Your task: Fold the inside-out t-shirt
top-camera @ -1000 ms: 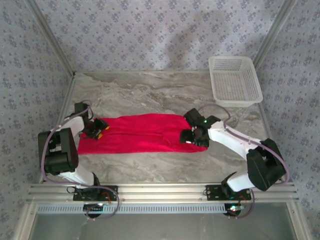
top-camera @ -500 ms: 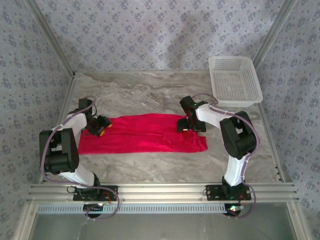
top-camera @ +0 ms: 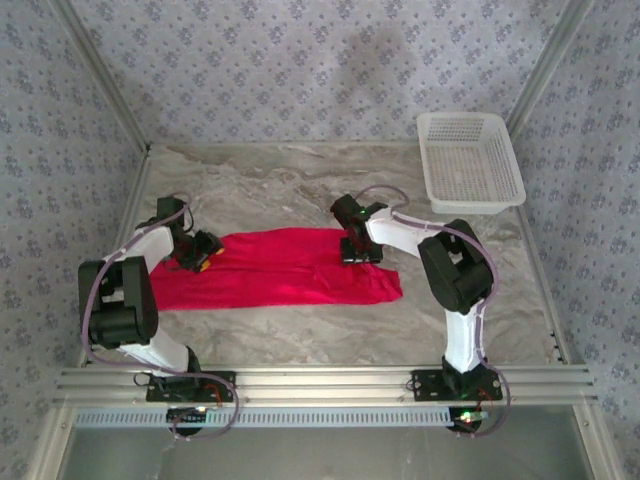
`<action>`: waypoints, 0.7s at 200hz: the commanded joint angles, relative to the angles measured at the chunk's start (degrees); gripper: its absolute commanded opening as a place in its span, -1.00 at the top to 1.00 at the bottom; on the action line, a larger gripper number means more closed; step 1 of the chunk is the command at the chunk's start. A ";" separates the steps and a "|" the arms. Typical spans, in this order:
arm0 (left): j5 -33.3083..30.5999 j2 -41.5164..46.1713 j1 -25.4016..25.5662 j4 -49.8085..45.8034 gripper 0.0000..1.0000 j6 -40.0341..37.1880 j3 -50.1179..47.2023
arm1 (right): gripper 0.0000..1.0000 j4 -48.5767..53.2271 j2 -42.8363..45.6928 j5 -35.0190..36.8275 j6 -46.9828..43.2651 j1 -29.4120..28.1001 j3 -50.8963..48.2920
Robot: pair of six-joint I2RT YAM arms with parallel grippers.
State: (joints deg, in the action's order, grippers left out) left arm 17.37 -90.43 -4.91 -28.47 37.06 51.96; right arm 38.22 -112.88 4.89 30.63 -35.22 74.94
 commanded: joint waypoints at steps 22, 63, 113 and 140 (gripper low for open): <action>2.59 -0.12 -0.16 1.51 0.04 0.25 -1.60 | 0.77 -5.18 -3.75 -6.85 -0.15 1.80 -10.62; 3.94 2.77 2.61 2.51 0.05 3.54 1.49 | 0.93 0.35 6.13 -2.53 -4.45 4.51 -13.94; 4.69 3.17 3.60 1.83 0.05 4.72 9.02 | 0.97 7.98 20.58 4.33 -10.30 9.34 -13.80; 5.82 2.63 0.82 0.35 0.05 3.69 10.40 | 0.96 12.61 27.25 6.22 -12.59 11.20 -11.10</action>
State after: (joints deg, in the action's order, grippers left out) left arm 21.65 -88.71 -1.63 -26.57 41.04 60.84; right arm 43.22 -91.44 7.16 21.93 -25.08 60.86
